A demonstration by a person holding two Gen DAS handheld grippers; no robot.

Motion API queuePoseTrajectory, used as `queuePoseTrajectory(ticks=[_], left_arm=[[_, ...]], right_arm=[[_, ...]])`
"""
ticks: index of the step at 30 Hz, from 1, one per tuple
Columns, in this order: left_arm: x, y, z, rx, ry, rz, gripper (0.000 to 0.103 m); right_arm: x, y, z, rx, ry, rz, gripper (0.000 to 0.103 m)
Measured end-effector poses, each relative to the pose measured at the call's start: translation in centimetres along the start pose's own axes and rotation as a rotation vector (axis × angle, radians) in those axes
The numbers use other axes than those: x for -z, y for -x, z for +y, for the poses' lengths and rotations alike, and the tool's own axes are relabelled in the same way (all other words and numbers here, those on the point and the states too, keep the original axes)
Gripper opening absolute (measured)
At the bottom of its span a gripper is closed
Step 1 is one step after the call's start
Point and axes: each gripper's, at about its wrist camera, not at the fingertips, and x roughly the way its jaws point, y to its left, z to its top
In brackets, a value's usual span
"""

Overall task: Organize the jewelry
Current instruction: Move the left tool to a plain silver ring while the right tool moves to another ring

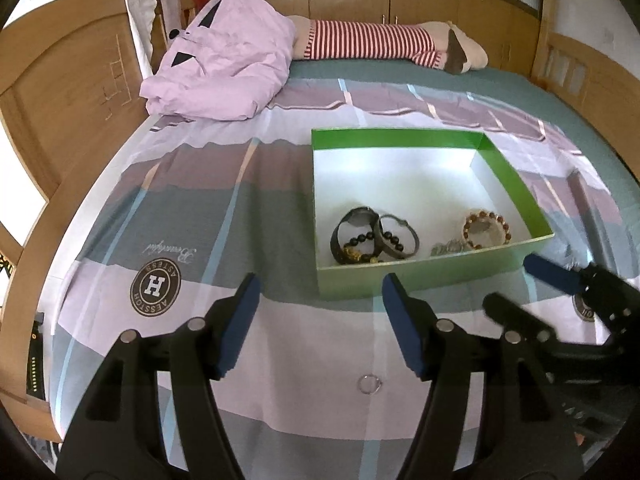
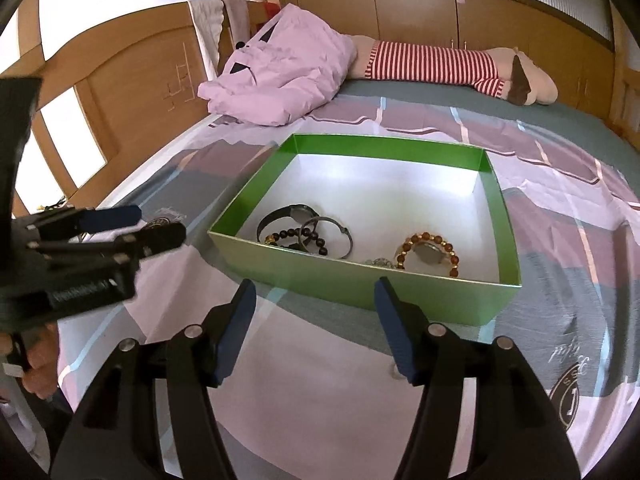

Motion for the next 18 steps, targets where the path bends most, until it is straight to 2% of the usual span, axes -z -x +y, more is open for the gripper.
queuePoseTrajectory(ticks=[5,13,18], left_arm=[[1.0,-1.3,-0.8,-0.019,-0.034,0.04,0.066],[3.0,-3.4,-1.7,-0.01,-0.06,0.138,0.068],[3.8,-3.7,-2.0,-0.008,-0.094,0.167,0.07]], right_arm=[[0.5,0.0,-0.6,0.018,-0.001,0.029,0.064],[1.8,-2.2,-2.3,0.136,-0.048,0.15,0.064],[2.1,-4.8,-1.8,0.176,-0.001,0.205,0.064]])
